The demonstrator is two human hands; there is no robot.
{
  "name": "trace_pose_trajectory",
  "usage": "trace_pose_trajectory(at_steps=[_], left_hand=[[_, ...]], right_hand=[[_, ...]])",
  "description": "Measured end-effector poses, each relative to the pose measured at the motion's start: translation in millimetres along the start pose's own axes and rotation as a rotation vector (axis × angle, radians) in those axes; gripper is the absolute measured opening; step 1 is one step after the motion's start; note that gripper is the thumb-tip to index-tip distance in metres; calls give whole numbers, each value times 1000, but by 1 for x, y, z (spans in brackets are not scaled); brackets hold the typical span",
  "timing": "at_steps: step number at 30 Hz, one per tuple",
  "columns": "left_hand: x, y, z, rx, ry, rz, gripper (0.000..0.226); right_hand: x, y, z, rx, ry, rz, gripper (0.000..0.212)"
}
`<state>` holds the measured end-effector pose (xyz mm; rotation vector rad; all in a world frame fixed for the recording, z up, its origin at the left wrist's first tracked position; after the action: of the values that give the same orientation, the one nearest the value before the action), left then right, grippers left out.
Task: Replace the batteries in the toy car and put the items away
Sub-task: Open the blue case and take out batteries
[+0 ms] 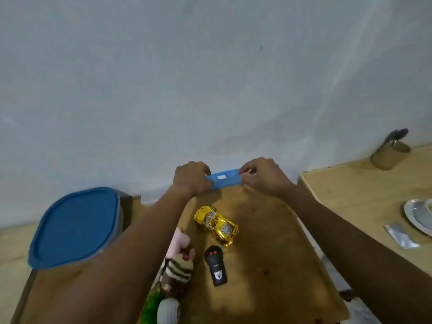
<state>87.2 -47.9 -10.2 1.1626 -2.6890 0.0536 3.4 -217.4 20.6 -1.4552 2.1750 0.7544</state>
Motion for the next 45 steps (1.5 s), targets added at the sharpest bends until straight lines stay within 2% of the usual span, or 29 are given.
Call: trace_pose_trajectory(at_steps=[3,5,8,10,14,17,25,27,30,35,39,42,45], left_hand=[[-19,-10,34,-115,-11,-112,48],[-34,-12,56,-149,-13,-189,57],[-53,-19,80,-94,23,-260,66],[-63,-20,92,-56,28,-293,64],[-75,-29,114,-70,47,-270,71],[-82,-34,118,-59,50,-262,72],[-86,-30,118,14,24,-214,71],[-85,-31,118,23,3,-192,72],[-87,-30,119,44,-9,-182,71],[-92,-33,118,17,51,-219,79],[-91,-24,118,82,82,-259,86],[-84,-17,114,138,29,-217,93],[-77,-9,108,203,-56,-190,85]], right_hand=[[13,-39,37,-88,57,-29,22],[22,-62,67,-113,186,-44,23],[19,-98,93,9,327,-226,28],[21,-114,125,-47,396,-317,38],[22,-126,151,-69,568,-396,52],[28,-127,162,-21,653,-449,48],[35,-126,198,-121,891,-533,54],[32,-129,202,-172,880,-526,50],[11,-136,177,-192,728,-514,33],[-3,-166,134,-397,458,-433,40],[5,-171,126,-322,254,-416,29],[9,-161,125,-224,213,-490,28],[7,-158,124,-156,210,-547,29]])
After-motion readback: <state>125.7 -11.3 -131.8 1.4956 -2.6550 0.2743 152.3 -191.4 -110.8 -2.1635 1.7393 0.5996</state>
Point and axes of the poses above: each hand's wrist, its own y-axis away from the middle knuckle, its own z-axis out of the palm, x = y × z, the point moved 10 cm from there along -y, towards the middle knuckle, and after that the axes turned 15 degrees about z, right-handed, at the moved point
